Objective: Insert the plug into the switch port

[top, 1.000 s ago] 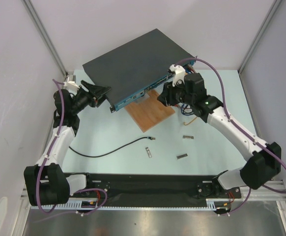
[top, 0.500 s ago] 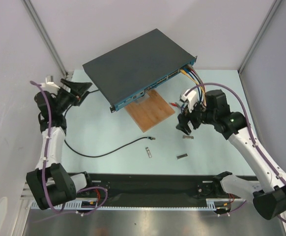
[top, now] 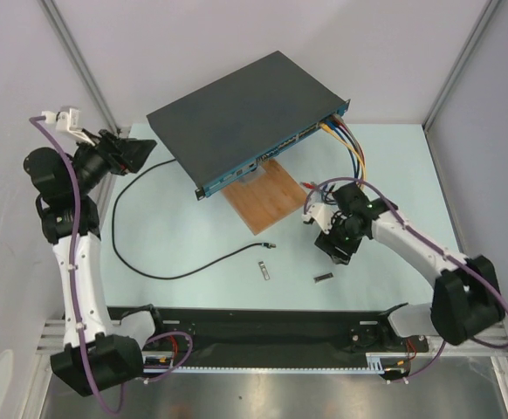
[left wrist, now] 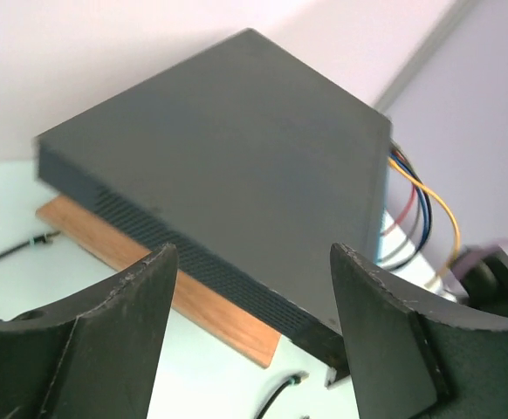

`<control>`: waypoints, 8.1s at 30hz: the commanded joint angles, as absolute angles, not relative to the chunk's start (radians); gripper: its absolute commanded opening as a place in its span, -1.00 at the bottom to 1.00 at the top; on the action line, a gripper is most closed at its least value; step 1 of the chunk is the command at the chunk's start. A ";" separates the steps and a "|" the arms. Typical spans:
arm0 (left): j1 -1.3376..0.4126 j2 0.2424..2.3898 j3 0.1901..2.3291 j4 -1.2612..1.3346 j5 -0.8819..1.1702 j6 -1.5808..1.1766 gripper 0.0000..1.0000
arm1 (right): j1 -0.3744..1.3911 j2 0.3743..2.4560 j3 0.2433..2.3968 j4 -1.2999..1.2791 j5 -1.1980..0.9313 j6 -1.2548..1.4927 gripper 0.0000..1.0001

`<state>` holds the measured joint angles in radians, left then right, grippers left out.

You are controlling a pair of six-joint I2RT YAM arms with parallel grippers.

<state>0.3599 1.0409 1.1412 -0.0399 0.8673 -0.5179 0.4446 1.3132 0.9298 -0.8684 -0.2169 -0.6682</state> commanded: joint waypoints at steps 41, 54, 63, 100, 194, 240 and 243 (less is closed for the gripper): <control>-0.196 1.003 1.342 -0.333 0.689 0.155 0.53 | 0.397 1.332 1.235 -0.787 -0.514 -0.401 -1.00; -0.769 1.032 1.249 -0.313 0.292 0.330 0.61 | 0.350 1.111 1.324 -0.411 -0.471 0.265 -1.00; -0.999 1.210 1.298 -0.179 0.064 0.264 0.61 | 0.360 1.112 1.272 -0.230 -0.397 0.659 -1.00; -0.864 1.189 1.367 -0.435 0.518 0.051 -0.99 | 0.307 1.035 1.287 -0.273 -0.711 0.274 0.77; 0.319 1.107 0.941 0.041 0.848 -0.885 0.94 | 0.687 1.250 1.373 -0.623 -0.151 -0.161 -1.00; 0.112 1.279 0.842 0.460 0.788 -1.108 -0.84 | 0.641 1.520 1.651 -0.587 -0.041 -0.012 -1.00; 0.110 1.284 0.845 0.459 0.792 -1.106 -0.86 | 0.641 1.523 1.654 -0.587 -0.051 -0.009 -1.00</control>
<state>0.1459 1.2736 0.8307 0.4347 0.8104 -1.1595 0.6456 1.5208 1.5993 -0.6094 -0.0494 -0.0254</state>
